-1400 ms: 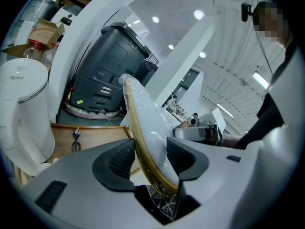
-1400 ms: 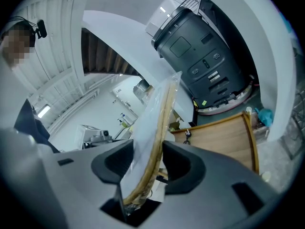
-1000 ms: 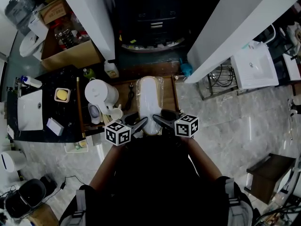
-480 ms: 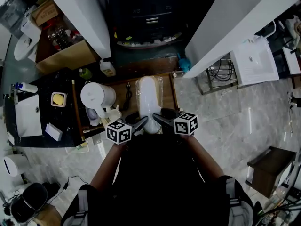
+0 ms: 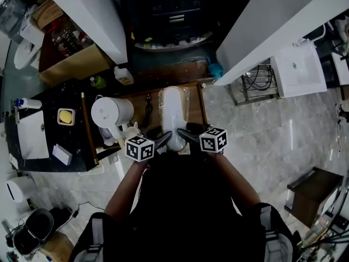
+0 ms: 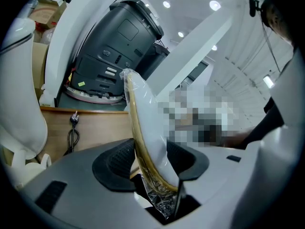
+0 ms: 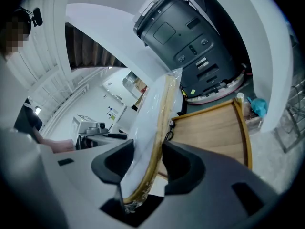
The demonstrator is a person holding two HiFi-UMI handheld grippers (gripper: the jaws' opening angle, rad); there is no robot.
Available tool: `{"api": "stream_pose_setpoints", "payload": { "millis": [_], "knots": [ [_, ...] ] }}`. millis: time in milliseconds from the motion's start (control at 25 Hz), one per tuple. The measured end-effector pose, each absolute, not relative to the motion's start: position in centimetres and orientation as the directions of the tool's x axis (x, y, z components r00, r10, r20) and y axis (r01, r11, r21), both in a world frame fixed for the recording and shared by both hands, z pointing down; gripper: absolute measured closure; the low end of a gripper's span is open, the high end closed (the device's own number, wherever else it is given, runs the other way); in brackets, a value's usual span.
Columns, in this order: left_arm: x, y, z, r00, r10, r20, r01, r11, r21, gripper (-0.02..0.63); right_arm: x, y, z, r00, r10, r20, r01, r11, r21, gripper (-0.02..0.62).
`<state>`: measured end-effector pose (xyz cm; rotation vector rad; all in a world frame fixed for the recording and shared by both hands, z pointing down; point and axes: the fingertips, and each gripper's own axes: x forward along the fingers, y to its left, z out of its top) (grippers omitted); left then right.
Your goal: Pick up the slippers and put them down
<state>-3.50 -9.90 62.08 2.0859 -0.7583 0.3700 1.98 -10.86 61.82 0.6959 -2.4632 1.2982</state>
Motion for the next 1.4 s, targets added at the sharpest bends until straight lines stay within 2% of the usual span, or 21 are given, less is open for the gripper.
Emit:
{"api": "stream_pose_setpoints", "payload": {
  "millis": [680,1040,1400],
  "knots": [
    [-2.4,-9.6,68.9,0.744,-0.288,0.603,-0.667,-0.372,0.646,0.402,2.9,-10.8,68.6,-0.834,-0.175,0.523,-0.543,0.429,-0.722,0.402],
    [-2.4,-8.8,72.5,0.729,-0.241,0.640,-0.683,-0.320,0.657,0.402,2.8,-10.1,72.7,-0.796,-0.072,0.600,-0.569,0.425,-0.704,0.403],
    [-2.6,-9.6,74.7,0.720,-0.231,0.655,-0.693,-0.284,0.662,0.402,2.6,-10.8,74.6,-0.787,-0.060,0.614,-0.586,0.383,-0.714,0.403]
  ]
}}
